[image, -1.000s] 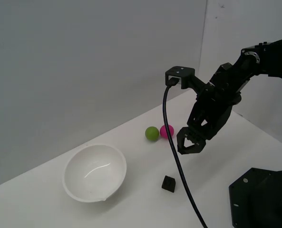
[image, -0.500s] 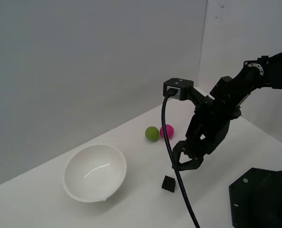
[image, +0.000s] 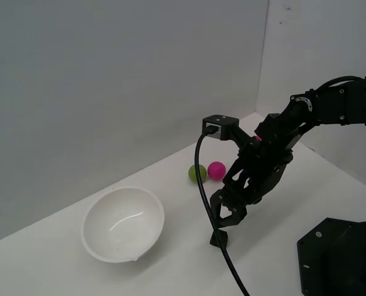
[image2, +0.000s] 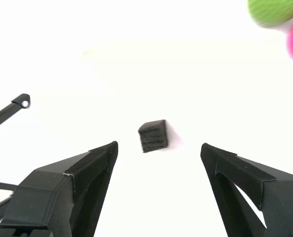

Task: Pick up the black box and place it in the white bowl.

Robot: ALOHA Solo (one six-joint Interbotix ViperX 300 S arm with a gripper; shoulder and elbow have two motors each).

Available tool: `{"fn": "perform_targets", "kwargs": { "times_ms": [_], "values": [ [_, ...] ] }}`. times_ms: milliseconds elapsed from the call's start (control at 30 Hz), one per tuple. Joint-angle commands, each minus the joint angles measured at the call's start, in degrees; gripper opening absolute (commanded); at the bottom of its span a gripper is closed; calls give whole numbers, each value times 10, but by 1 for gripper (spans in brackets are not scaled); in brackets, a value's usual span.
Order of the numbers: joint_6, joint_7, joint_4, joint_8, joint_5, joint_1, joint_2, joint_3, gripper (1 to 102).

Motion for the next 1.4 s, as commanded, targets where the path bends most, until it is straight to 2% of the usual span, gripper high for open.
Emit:
{"fn": "perform_targets", "kwargs": {
  "times_ms": [0, 300, 767, 1367],
  "values": [
    [-26, -2, 1, 7, 0, -15, -5, -3, 100],
    [-31, -8, 1, 7, 0, -25, -51, -50, 100],
    [-33, -36, -3, 7, -4, -69, -103, -100, 100],
    [-33, -60, -3, 11, -4, -73, -152, -150, 100]
  ]
}}
